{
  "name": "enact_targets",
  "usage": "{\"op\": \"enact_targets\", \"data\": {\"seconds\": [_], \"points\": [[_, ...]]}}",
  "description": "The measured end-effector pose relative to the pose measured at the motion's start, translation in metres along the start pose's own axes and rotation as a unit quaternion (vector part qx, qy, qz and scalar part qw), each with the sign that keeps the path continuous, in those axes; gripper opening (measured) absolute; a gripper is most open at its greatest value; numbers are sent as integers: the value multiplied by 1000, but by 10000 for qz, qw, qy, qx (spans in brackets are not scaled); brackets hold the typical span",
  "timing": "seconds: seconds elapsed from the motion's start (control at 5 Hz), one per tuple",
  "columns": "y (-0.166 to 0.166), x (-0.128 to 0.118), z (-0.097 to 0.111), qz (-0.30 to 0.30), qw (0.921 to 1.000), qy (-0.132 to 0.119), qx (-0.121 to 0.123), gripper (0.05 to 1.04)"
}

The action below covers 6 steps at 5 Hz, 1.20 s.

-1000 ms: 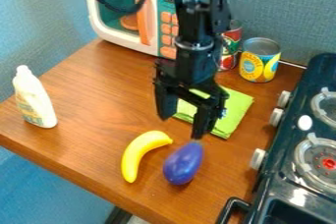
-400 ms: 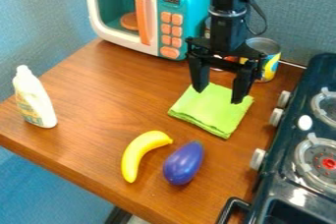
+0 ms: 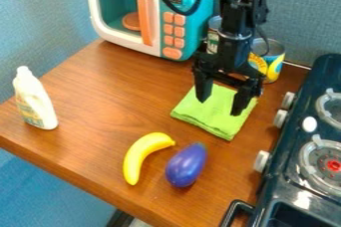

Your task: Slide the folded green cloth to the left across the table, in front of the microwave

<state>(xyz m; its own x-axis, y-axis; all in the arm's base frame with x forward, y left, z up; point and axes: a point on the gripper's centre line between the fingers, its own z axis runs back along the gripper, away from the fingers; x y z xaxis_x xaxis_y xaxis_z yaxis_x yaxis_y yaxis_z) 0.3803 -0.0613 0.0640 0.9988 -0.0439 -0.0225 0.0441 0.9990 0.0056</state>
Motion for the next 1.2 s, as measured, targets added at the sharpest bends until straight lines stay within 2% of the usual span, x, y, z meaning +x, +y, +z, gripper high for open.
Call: {"op": "enact_targets", "data": {"seconds": [0.2,0.6,0.8,1.2], "points": [[0,7,-12,-85,10000,-46,-5,1001],[-4,23,-24,11,9996,79,-277,1001],[5,31,-21,98,9991,42,-403,1001],[17,34,-40,89,9994,274,-211,1001]]}}
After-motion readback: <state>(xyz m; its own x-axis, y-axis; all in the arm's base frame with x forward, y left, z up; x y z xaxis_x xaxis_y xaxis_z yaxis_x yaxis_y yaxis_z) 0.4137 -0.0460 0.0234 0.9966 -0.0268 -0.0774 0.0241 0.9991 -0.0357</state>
